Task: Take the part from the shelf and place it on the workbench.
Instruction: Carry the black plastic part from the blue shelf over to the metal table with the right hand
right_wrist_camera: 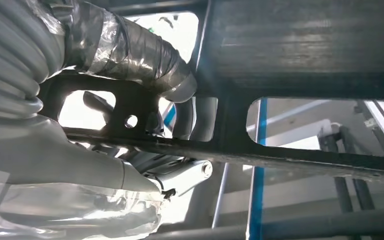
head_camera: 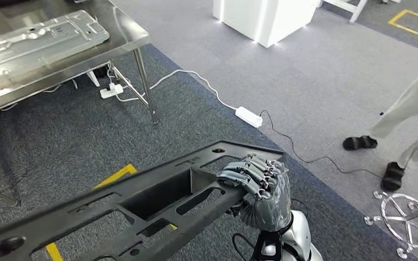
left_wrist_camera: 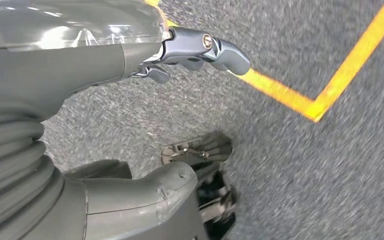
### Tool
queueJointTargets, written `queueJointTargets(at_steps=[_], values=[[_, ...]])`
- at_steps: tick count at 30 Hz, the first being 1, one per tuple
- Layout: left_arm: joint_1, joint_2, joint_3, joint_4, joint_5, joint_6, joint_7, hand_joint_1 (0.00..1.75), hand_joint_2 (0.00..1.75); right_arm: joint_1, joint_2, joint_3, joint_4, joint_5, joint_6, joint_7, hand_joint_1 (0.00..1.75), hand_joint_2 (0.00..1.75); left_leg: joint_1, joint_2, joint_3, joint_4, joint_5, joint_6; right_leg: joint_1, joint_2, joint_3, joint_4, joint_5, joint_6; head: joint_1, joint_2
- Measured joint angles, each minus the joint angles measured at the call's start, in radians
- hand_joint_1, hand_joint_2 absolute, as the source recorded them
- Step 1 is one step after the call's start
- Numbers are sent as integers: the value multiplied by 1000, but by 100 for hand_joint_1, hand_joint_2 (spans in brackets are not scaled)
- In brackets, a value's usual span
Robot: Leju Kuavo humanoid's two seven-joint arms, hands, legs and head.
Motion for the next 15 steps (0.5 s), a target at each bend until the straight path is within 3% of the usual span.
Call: queueJointTargets(at_steps=[1, 2, 4, 6, 8, 10, 12, 14, 15], values=[[0, 0, 0, 0, 1, 1, 0, 0, 175, 10, -1, -7, -2, -1, 0, -3, 175, 175, -1, -15, 0, 1, 0, 2, 0, 9, -32, 50, -10, 0, 0, 0], [1, 1, 0, 0, 3, 1, 0, 0, 175, 19, -1, -14, -3, -2, 0, -7, 175, 175, -3, -31, 0, 2, -1, 2, 1, 12, -49, 65, 1, -2, 0, 0], [4, 1, 0, 0, 5, 2, 0, 0, 175, 33, -2, -31, -11, -6, 0, -18, 175, 175, -5, -63, 1, 7, -3, 1, 1, 26, -29, -17, 75, -9, 0, 0], [5, 0, 0, 0, 6, 3, -1, 0, 175, 45, -2, -50, -22, -14, 0, -30, 175, 175, -5, -90, -2, 15, -7, -3, -1, 81, 19, -146, 139, -18, 0, 0], [5, 0, 1, 0, 7, 4, -2, 0, 175, 56, -3, -69, -32, -21, 0, -37, 175, 175, -1, -114, -10, 17, -8, -15, 0, 115, 40, -202, 151, -24, 0, 0], [8, 1, 1, 0, 7, 8, -2, 0, 175, 65, -3, -85, -41, -25, 0, -42, 175, 175, 2, -131, -15, 15, -7, -28, 1, 94, 46, -211, 153, -29, 1, 0], [10, 3, 2, 0, 7, 11, -1, 0, 175, 73, -3, -95, -49, -29, 0, -47, 175, 175, -2, -91, -27, 41, -26, -37, -4, 66, 59, -224, 156, -41, -1, 0], [8, 4, 2, 0, 7, 12, -1, 0, 175, 83, -3, -104, -57, -32, 0, -50, 175, 175, -2, -23, -74, 142, -81, -44, -4, 32, 69, -232, 155, -50, -3, 0], [7, 4, 2, 0, 7, 12, -1, 0, 175, 88, -3, -108, -60, -32, 0, -51, 175, 175, 1, -5, -109, 210, -111, -48, -3, 15, 71, -232, 153, -51, -4, 0]])
